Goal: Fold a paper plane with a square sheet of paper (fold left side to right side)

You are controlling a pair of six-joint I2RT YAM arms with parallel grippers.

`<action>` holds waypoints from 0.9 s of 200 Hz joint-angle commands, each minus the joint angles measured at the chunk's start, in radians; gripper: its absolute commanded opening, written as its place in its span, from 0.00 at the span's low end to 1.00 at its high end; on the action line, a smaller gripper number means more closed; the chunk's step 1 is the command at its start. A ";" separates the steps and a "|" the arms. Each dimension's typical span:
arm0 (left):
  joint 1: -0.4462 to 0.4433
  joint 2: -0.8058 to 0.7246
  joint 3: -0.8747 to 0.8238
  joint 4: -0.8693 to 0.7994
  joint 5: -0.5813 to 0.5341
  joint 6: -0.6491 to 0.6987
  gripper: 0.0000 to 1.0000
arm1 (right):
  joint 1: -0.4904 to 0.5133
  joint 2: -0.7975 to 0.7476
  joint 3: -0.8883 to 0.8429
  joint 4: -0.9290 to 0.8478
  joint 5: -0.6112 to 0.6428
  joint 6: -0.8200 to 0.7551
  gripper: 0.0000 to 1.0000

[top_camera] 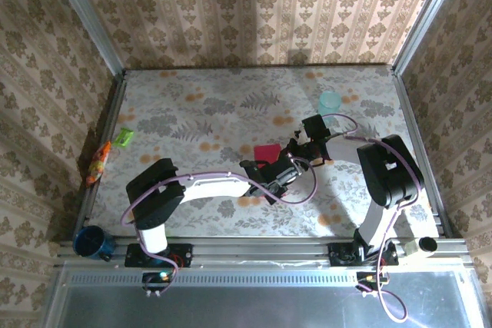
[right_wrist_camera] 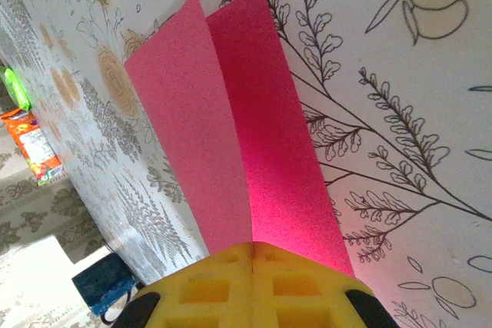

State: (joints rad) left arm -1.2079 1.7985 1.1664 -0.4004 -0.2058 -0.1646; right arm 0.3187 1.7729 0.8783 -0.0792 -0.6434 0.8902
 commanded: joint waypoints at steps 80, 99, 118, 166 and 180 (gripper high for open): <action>0.108 -0.164 -0.140 0.144 0.228 -0.117 0.00 | -0.052 -0.074 0.100 0.003 0.002 -0.049 0.27; 0.153 -0.191 -0.184 0.200 0.325 -0.152 0.00 | -0.088 -0.127 0.087 -0.013 0.026 -0.077 0.34; 0.208 -0.209 -0.233 0.274 0.430 -0.195 0.00 | -0.129 -0.197 0.046 -0.035 0.043 -0.118 0.35; 0.329 -0.208 -0.331 0.457 0.682 -0.303 0.00 | -0.147 -0.353 -0.099 -0.099 0.029 -0.246 0.20; 0.346 -0.200 -0.341 0.479 0.721 -0.314 0.00 | -0.129 -0.374 -0.159 -0.073 0.020 -0.238 0.12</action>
State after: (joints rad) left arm -0.8864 1.6051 0.8421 -0.0273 0.3500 -0.4133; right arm 0.1654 1.4345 0.8047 -0.1188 -0.6109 0.7044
